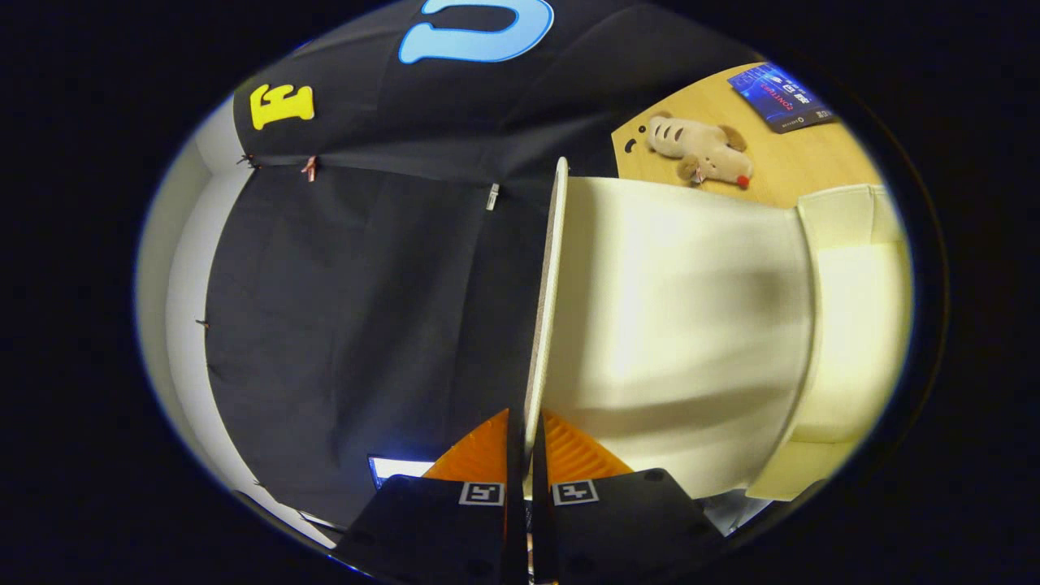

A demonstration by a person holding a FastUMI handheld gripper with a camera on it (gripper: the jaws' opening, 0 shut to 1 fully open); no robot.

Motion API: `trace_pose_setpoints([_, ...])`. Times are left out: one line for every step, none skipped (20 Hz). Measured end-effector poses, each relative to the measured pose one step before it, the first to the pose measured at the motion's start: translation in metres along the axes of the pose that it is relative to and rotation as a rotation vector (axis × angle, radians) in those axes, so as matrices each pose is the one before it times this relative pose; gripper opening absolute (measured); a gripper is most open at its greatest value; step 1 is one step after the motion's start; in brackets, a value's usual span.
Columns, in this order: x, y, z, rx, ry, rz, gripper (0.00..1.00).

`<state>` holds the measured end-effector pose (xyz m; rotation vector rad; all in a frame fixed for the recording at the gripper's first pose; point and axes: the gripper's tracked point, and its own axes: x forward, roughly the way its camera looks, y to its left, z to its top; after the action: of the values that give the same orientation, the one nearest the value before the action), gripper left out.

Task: Open the storage box then place both shoes into the box .Put the left shoe in first, then the right shoe, with the right side of both shoes facing outward in a uniform manner.

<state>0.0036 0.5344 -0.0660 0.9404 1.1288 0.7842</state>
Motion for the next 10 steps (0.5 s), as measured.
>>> trace_pose_setpoints([0.00844, -0.00328, -0.00199, -0.00401, 0.00338, -0.01318, 0.07])
trace_pose_setpoints([0.01122, -0.00538, -0.00132, -0.0031, 0.00497, -0.01756, 0.07])
trace_pose_setpoints([0.01133, -0.00623, -0.00161, 0.00216, 0.00785, -0.01802, 0.07])
trace_pose_setpoints([0.01277, -0.008, -0.00434, 0.00321, 0.01503, -0.02297, 0.07])
trace_pose_setpoints([0.0033, -0.00637, -0.00227, -0.00131, 0.00893, -0.02003, 0.06])
trace_pose_setpoints([0.0051, -0.0071, -0.00113, -0.01007, 0.00669, -0.02427, 0.07])
trace_pose_setpoints([0.00169, -0.00776, -0.00117, -0.02005, -0.00225, -0.02682, 0.08])
trace_pose_setpoints([0.00001, -0.00549, 0.0001, -0.02649, -0.00389, -0.01727, 0.08])
trace_pose_setpoints([-0.00128, -0.00427, -0.00069, -0.02763, -0.00385, -0.01155, 0.12])
trace_pose_setpoints([-0.00357, -0.00437, 0.0017, -0.02681, -0.00991, -0.01134, 0.18])
